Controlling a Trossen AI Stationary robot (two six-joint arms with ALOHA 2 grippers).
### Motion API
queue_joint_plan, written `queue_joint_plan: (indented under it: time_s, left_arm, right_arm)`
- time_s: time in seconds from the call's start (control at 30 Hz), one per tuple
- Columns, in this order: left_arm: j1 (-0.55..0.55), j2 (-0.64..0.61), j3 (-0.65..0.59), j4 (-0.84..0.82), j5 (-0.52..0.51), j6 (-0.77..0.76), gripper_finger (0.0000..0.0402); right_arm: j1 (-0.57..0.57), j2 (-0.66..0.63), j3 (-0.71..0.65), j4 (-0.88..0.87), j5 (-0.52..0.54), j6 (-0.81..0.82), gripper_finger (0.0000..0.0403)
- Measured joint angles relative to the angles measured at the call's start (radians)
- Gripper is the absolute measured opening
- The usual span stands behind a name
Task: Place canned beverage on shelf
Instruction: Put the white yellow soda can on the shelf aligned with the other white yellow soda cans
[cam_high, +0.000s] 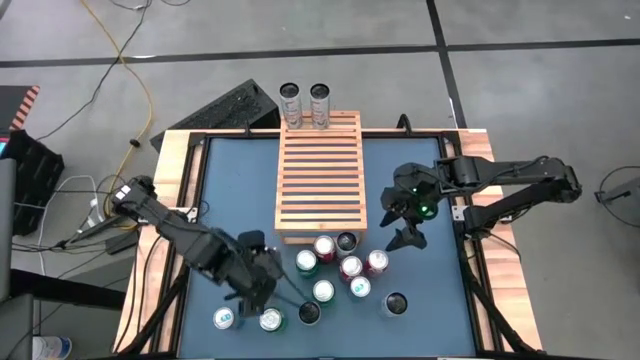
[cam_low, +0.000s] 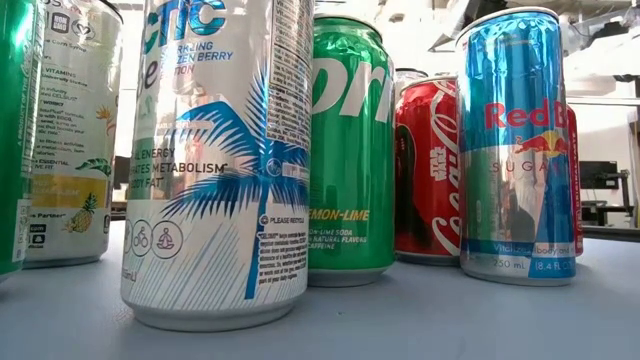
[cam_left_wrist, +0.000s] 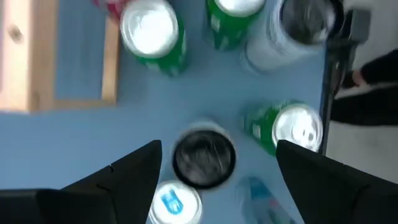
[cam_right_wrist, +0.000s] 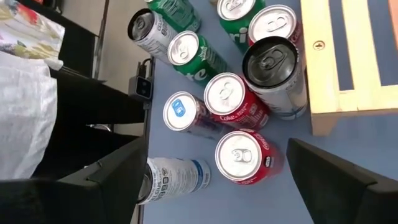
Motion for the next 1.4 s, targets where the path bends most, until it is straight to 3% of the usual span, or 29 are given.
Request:
queue_joint_plan:
  time_s: [0.3,0.7,0.9,1.4]
  left_arm:
    - [-0.041,0.000,-0.040,-0.025,-0.038,-0.126,0.0305]
    - [-0.049,0.000,-0.077,0.023,-0.106,-0.111,0.0305]
    - [-0.049,-0.001,-0.155,0.125,-0.059,-0.110,0.0305]
    - [-0.049,-0.001,-0.200,0.135,-0.059,-0.125,0.0305]
  right_arm:
    - [0.000,0.000,0.000,0.055,0.002,-0.030,0.0368]
    - [0.000,0.000,0.000,0.066,0.031,-0.014,0.0368]
    - [0.000,0.000,0.000,0.066,0.031,-0.011,0.0368]
    - [0.000,0.000,0.000,0.069,0.030,-0.019,0.0368]
